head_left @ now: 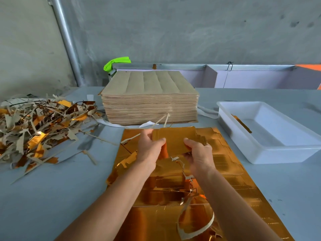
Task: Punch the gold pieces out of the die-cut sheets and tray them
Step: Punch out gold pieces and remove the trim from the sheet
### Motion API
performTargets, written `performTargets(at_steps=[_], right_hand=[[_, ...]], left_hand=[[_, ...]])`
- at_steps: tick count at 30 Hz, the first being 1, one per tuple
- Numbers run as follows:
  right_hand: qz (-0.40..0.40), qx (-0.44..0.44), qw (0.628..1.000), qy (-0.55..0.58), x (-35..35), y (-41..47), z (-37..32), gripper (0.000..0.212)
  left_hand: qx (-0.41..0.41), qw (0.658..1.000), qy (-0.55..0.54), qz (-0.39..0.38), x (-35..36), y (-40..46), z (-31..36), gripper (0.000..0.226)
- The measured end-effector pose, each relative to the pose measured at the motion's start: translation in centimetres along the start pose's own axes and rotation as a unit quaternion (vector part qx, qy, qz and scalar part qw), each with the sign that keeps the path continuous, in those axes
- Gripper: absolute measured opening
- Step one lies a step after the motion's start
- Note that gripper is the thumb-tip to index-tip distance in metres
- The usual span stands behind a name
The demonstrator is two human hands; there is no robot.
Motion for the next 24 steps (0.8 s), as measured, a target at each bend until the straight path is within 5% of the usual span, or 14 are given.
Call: performTargets(at_steps=[2, 5, 10, 17, 24], right_hand=[[-0.021, 0.01, 0.999, -0.047, -0.3, 0.2, -0.3, 0.029], [-0.049, 0.033, 0.995, -0.085, -0.6, 0.3, -0.3, 0.044], [-0.007, 0.033, 0.998, -0.062, -0.3, 0.6, 0.0, 0.032], [-0.013, -0.066, 0.987, -0.148, 0.0, 0.4, 0.9, 0.019], [0.003, 0.005, 0.976, -0.215, -0.2, 1.6, -0.5, 0.021]], left_hand=[[0.085, 0.992, 0.09, 0.012, -1.0, 0.3, 0.6, 0.043], [0.176, 0.956, 0.228, -0.055, -1.2, 0.2, 0.8, 0.022], [0.126, 0.955, 0.191, -0.191, 0.2, -1.6, -0.4, 0.013], [0.083, 0.974, 0.175, -0.115, 2.8, -2.0, -0.2, 0.019], [0.024, 0.988, 0.125, -0.09, 3.6, -1.4, -0.5, 0.024]])
Point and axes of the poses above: each hand's wrist, its own y-axis towards the middle knuckle, its own x-axis out of the palm, z = x × y, the point moved 2 cm from there along y, towards the middle knuckle, and after that the axes turned 11 degrees about y, right-handed, at the moved point
